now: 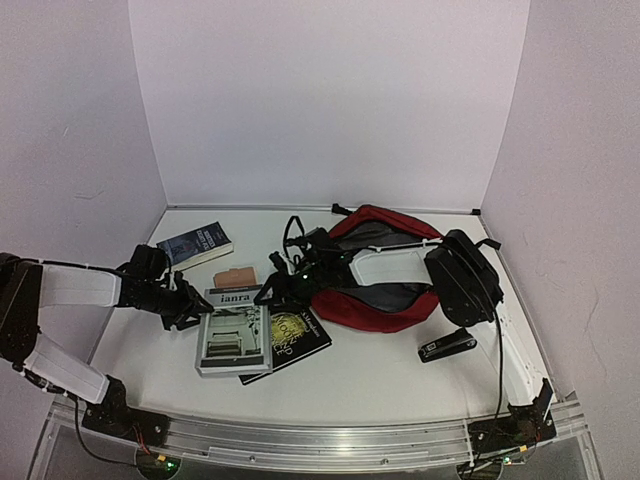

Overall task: Pack the student bag
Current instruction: Pick up the book from the center of the board.

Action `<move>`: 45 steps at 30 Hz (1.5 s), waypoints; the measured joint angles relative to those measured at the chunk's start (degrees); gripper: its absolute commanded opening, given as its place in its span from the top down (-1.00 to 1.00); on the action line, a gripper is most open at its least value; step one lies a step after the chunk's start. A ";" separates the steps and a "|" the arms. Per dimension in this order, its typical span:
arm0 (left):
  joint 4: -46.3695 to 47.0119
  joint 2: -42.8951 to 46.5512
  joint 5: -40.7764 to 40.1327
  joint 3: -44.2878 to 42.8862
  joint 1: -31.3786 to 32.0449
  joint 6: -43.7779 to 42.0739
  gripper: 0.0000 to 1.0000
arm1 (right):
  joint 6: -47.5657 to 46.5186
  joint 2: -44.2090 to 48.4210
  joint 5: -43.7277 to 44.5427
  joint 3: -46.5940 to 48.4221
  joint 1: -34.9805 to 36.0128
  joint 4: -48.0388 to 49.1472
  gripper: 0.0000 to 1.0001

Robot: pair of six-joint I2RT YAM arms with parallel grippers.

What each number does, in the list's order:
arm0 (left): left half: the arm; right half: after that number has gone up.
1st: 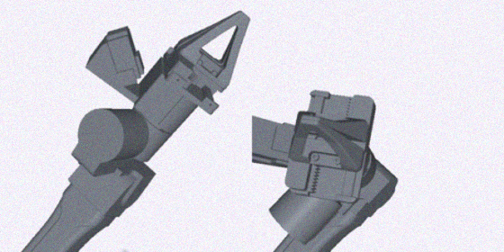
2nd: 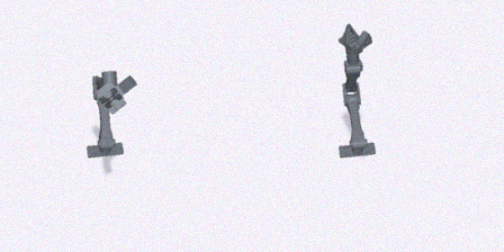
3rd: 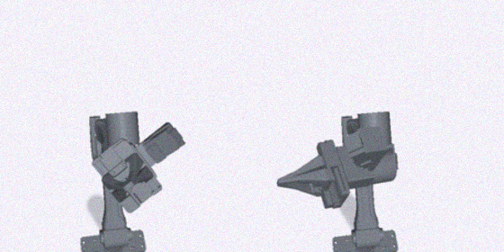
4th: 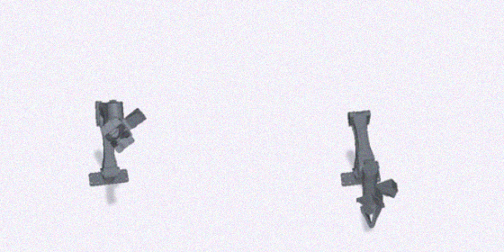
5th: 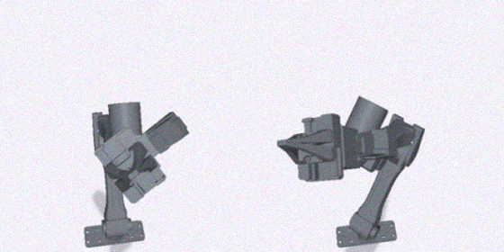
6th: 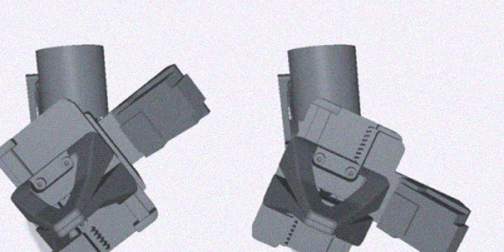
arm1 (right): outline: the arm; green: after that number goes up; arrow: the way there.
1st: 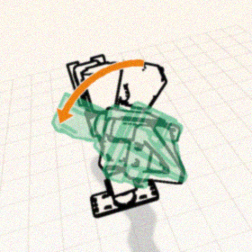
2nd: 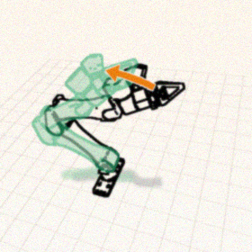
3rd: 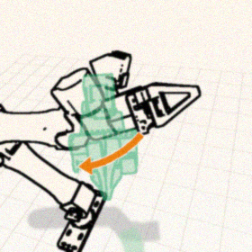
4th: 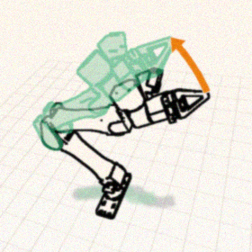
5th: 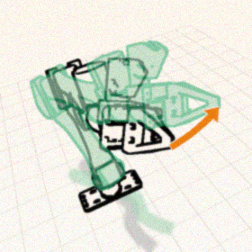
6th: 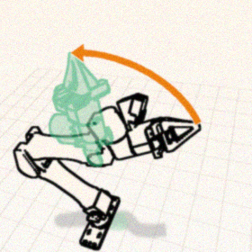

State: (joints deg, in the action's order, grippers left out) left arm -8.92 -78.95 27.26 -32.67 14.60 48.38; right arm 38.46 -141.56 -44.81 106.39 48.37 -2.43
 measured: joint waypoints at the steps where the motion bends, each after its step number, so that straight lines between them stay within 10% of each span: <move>1: 0.59 -0.70 0.10 -0.46 0.35 0.35 0.06 | -0.26 0.05 0.18 0.00 -0.52 0.19 -0.35; 14: 2.71 0.96 -2.59 1.78 0.97 4.85 -0.61 | -6.87 9.12 4.40 -9.82 -2.05 -3.02 -0.50; 28: 24.91 -9.42 4.79 5.16 0.95 7.26 -0.38 | -9.02 9.22 4.57 -11.40 0.56 -4.94 -0.08; 45: 24.35 3.32 7.34 5.69 1.06 5.07 -0.10 | -11.24 7.38 2.06 -7.27 0.14 -5.87 0.02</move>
State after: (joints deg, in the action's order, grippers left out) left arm 15.43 -75.63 34.60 -26.98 15.67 53.46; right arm 27.22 -134.17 -42.74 99.11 48.52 -8.30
